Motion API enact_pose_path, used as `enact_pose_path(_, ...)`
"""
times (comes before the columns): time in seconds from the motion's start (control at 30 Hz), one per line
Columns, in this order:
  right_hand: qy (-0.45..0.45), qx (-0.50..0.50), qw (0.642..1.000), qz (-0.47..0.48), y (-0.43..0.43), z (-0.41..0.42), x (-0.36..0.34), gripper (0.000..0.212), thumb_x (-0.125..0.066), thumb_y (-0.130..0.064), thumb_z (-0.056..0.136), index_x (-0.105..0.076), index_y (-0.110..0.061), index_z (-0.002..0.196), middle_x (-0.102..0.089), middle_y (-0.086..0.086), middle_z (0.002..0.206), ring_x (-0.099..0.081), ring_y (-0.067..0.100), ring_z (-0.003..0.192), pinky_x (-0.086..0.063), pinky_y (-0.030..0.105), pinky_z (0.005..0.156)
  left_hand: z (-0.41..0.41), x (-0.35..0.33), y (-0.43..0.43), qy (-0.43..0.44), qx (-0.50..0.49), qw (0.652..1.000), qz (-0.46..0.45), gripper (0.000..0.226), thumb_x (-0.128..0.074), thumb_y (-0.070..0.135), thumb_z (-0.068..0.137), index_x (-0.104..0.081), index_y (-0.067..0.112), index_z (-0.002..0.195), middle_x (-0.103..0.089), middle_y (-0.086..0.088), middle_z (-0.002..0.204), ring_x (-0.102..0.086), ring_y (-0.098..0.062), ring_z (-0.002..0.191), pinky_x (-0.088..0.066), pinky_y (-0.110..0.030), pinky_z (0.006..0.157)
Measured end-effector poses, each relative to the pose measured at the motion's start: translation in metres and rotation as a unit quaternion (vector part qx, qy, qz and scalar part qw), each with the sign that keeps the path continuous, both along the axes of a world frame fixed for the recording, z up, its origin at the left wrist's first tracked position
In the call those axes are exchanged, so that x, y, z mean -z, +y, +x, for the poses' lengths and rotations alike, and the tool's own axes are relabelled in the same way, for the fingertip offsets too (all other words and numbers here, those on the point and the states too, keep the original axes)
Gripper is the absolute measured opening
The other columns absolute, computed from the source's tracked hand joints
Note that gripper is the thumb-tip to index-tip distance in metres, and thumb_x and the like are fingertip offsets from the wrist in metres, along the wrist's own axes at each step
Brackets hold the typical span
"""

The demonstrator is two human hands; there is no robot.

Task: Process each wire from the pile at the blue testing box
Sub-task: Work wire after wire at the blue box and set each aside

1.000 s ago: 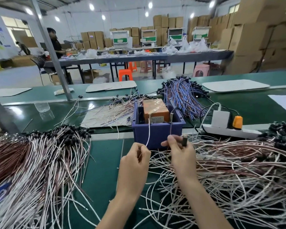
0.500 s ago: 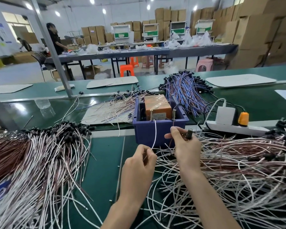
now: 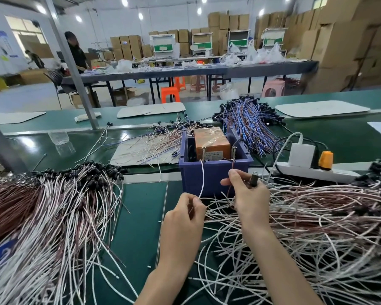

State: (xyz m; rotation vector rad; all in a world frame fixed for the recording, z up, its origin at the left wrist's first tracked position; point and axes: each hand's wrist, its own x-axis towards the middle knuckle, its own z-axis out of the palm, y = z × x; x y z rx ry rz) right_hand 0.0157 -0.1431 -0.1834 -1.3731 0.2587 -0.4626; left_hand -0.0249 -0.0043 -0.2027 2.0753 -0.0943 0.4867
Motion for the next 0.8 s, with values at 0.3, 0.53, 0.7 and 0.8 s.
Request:
enact_pose_path(0.3,0.01,-0.001,1.0,-0.015,0.002,-0.004,-0.001,0.029,-0.067,-0.039,0.095,-0.078,-0.029,0.07,-0.057,-0.004,0.054,-0.031,0.004,0.04,-0.03,0.018,0.038,0.0,0.002,0.001,-0.018,0.01,0.999,0.031,0.022,-0.045,0.037,0.101,-0.054,0.029,0.083,-0.056,0.012,0.061,-0.047,-0.012,0.05,-0.039,-0.028,0.048)
enact_pose_path(0.53,0.014,0.0,1.0,-0.016,0.002,-0.005,-0.002,0.027,-0.066,-0.037,0.096,-0.077,-0.026,0.073,-0.066,0.01,0.065,-0.034,0.002,0.039,-0.031,0.018,0.038,0.001,0.002,0.001,-0.022,0.007,0.999,0.031,0.022,-0.044,0.037,0.1,-0.054,0.029,0.082,-0.057,0.013,0.062,-0.047,-0.01,0.049,-0.038,-0.023,0.047)
enact_pose_path(0.7,0.005,-0.021,1.0,-0.003,0.002,-0.008,-0.003,0.015,-0.063,-0.033,0.099,-0.072,-0.022,0.096,-0.078,-0.006,0.081,-0.036,0.002,0.04,-0.033,0.017,0.044,0.001,0.001,0.0,-0.034,-0.006,0.999,-0.004,0.023,-0.042,0.037,0.1,-0.055,0.029,0.082,-0.058,0.011,0.06,-0.047,-0.01,0.046,-0.036,-0.024,0.045)
enact_pose_path(0.8,-0.007,-0.019,1.0,-0.017,0.004,-0.018,-0.003,0.019,-0.058,-0.039,0.101,-0.072,-0.031,0.093,-0.079,-0.009,0.092,-0.035,0.002,0.04,-0.031,0.017,0.042,0.0,-0.003,0.001,-0.036,-0.018,0.997,-0.064,0.025,-0.041,0.033,0.103,-0.055,0.03,0.084,-0.055,0.011,0.056,-0.042,-0.005,0.044,-0.034,-0.021,0.043)
